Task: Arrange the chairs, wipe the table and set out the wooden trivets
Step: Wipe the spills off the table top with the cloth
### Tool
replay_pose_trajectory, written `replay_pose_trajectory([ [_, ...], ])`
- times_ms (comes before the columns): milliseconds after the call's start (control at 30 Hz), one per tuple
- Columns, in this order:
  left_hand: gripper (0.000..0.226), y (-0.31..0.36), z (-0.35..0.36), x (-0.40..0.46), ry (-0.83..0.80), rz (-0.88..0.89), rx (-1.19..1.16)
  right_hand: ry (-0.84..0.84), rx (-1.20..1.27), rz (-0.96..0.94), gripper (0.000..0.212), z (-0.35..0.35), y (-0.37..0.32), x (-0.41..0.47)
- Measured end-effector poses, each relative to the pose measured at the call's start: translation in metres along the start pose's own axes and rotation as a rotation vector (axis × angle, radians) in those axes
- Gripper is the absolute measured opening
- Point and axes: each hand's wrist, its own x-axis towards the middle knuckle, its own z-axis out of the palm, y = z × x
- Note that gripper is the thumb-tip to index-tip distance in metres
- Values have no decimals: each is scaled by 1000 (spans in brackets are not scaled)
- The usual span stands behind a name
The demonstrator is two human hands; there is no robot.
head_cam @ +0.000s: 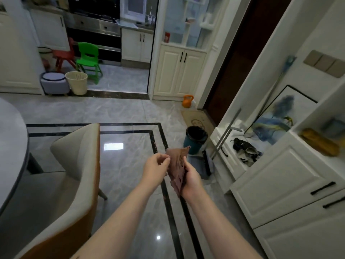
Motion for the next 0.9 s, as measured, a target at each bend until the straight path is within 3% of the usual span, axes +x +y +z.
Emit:
replay_pose_trajectory([
  [167, 23, 27, 20, 82, -95, -165, -158, -13, -54, -47, 50, 5, -53, 64],
  [367, 41, 61, 32, 172, -186, -308, -160, -22, -272, -110, 51, 21, -114, 137],
  [500, 46, 74, 31, 235, -201, -338, -350, -39, -358, -119, 51, 36, -152, 200],
  [633, 40, 85, 29, 309, -57, -289, -188, -97, -383, -144, 47, 51, -186, 278],
  [767, 21, 99, 27, 385, 133, -295, -260, -157, -376, -110, 29, 81, -229, 355],
  [900, 18, 113, 10, 444, 307, -313, -265, -235, -454, -64, 38, 117, -261, 421],
])
